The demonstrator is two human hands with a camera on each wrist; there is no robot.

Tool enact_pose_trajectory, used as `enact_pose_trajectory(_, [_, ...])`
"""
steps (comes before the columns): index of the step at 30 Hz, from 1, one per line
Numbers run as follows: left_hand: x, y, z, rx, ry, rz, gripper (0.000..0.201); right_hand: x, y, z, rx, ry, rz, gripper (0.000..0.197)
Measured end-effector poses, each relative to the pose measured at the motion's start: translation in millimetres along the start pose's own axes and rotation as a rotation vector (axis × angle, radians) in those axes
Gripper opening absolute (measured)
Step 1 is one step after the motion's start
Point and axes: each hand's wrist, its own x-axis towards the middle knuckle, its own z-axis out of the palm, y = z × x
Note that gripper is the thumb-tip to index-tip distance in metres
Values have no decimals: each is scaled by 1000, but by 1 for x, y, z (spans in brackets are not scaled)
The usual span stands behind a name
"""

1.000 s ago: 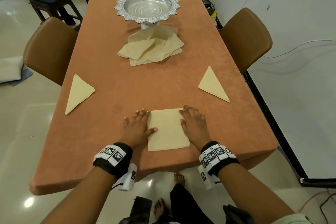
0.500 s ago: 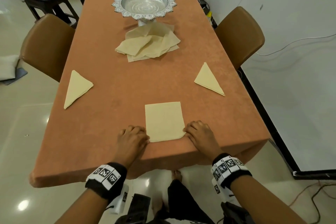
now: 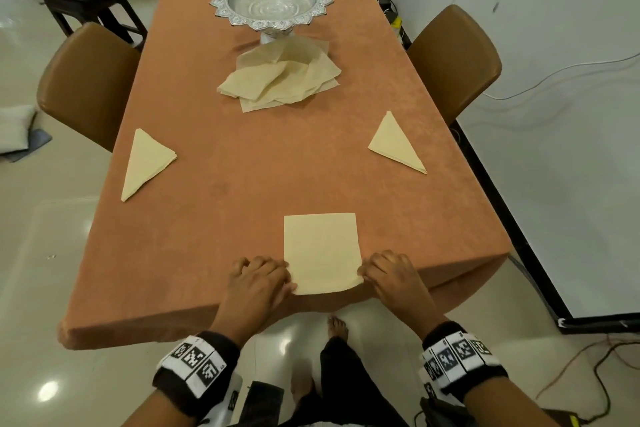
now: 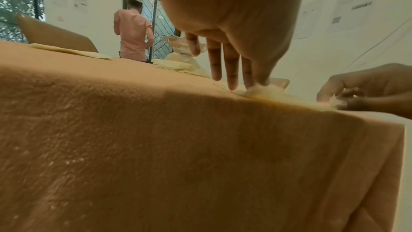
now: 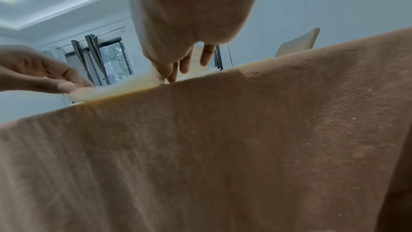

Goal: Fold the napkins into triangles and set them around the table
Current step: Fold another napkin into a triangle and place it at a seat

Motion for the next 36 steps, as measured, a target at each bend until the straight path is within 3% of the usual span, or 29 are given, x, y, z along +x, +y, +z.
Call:
enact_pose_trajectory(4, [17, 8, -11, -213, 100, -147, 43, 18, -7, -20, 92, 145, 171, 36])
enact_pose_trajectory(6, [34, 8, -7, -224, 49, -170, 54, 42, -21, -24, 216, 183, 306, 42])
enact_pose_trajectory(9, [54, 6, 14, -170, -167, -192, 74, 83, -53, -7, 282, -77, 396, 49])
enact_pose_trajectory(12, [57, 2, 34, -144, -204, -249, 71, 101, -72, 26, 182, -276, 425, 51])
enact_pose_trajectory(16, [56, 2, 40, -155, -164, -258, 65, 87, -59, 29, 34, -317, 454, 59])
enact_pose_trajectory(21, [54, 1, 41, -153, -162, -250, 64, 73, -19, 7, -6, -323, 672, 61])
enact_pose_trajectory(24, [55, 2, 42, -151, -154, -248, 64, 93, -39, 11, 58, -232, 543, 60])
enact_pose_trajectory(27, [55, 0, 44, -152, -141, -250, 63, 105, -61, 28, 61, -313, 371, 60])
enact_pose_trajectory(30, [55, 1, 45, -167, -131, -252, 62, 91, -41, 33, 17, -321, 470, 70])
enact_pose_trajectory(34, [54, -1, 44, -194, -143, -263, 64, 77, -13, 31, 3, -279, 536, 67])
enact_pose_trajectory(36, [60, 2, 34, -344, -120, -380, 65, 76, -14, 31, -1, -269, 530, 70])
